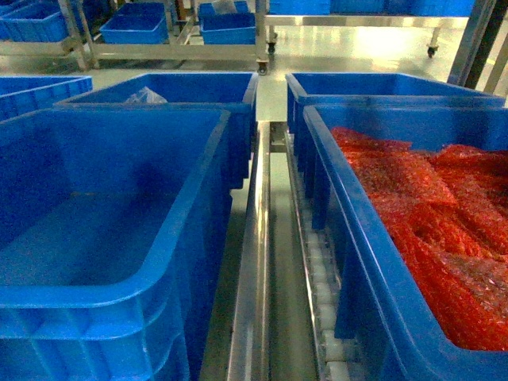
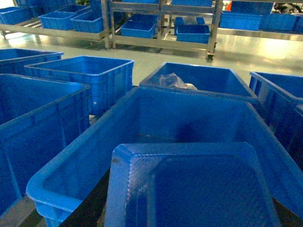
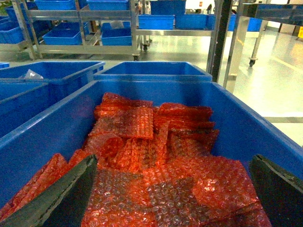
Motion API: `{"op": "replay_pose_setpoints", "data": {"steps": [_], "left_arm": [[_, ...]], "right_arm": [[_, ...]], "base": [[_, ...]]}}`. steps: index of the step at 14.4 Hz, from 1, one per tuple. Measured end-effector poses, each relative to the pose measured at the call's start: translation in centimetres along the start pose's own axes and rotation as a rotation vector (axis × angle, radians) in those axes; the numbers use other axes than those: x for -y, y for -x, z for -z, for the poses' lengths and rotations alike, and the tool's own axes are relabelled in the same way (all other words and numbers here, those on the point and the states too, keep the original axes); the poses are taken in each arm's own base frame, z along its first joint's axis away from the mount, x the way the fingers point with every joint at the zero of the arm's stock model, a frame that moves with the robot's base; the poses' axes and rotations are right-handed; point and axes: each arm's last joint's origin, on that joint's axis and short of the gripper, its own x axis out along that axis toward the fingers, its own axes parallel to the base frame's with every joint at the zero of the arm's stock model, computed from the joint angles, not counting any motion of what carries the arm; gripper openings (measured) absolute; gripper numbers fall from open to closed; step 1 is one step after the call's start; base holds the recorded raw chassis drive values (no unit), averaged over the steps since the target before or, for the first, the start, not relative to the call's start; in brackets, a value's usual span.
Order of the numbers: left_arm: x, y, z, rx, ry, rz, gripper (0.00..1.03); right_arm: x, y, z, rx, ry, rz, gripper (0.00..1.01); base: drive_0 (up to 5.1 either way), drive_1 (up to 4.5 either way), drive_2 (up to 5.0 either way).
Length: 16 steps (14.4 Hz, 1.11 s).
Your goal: Pick blue part to blue bin on bottom shelf
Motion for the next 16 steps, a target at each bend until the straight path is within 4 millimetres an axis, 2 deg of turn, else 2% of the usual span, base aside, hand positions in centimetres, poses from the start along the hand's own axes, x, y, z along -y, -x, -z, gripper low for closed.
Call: {"op": "replay_pose_setpoints", "data": {"steps": [16], "left_arm": [[0.00,0.00,0.00,0.000,0.000,0.000,0.43]], "right_arm": [[0.00,0.00,0.00,0.000,0.000,0.000,0.98]], "base": [[0.0,0.00,0.0]]}}
